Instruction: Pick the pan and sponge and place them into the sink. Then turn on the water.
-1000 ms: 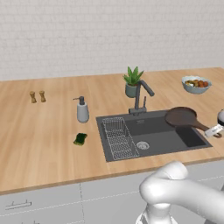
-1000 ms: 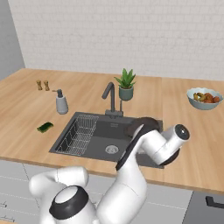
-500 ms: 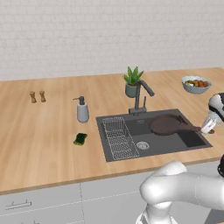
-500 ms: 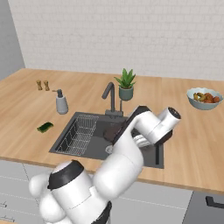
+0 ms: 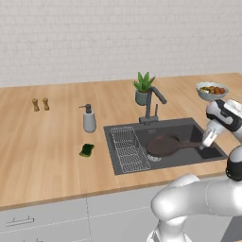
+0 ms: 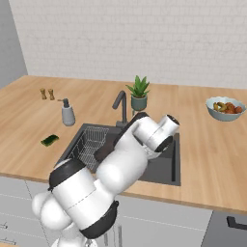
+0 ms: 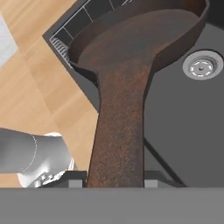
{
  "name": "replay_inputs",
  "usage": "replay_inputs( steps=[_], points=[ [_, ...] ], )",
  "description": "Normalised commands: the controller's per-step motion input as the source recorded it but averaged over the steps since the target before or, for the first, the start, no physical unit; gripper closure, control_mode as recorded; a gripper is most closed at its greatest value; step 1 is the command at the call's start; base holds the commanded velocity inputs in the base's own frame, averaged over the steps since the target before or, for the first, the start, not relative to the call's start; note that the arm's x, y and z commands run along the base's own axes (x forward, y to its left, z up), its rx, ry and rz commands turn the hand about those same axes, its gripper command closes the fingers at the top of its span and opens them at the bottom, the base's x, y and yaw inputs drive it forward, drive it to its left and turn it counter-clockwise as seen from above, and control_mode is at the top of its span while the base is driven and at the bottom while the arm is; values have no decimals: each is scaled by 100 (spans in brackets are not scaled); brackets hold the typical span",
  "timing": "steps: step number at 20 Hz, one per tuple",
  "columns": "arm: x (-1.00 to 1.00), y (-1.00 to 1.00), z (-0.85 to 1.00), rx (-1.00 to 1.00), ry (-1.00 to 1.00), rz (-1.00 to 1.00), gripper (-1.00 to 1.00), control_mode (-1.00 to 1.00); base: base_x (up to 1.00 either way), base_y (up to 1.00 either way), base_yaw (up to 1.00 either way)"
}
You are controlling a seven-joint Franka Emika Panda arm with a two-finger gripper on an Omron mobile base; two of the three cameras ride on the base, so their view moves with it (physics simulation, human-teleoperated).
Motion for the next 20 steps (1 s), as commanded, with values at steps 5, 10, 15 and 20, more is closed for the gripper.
replay_inputs(
  steps=[5,10,15,20],
  points=[
    [0,16,-39,0,8,2,100,-100,0,0,0],
    [0,-25,-17,0,0,-1,100,-100,0,0,0],
    [0,-44,1,1,0,-4,100,-100,0,0,0],
    [16,-25,1,4,0,-4,100,-100,0,0,0]
  ],
)
